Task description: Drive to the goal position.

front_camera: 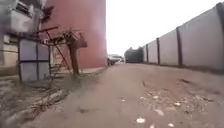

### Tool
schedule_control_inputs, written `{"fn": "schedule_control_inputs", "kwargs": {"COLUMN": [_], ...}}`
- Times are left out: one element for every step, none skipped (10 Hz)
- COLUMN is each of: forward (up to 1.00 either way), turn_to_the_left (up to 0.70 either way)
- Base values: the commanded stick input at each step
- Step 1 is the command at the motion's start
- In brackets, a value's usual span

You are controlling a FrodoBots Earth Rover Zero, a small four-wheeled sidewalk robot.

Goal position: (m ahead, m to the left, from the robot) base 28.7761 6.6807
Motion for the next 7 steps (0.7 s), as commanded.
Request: {"fn": "schedule_control_inputs", "kwargs": {"forward": [0.50,0.50,0.50,0.50,0.50,0.50,0.50], "turn_to_the_left": [0.00,0.00,0.00,0.00,0.00,0.00,0.00]}}
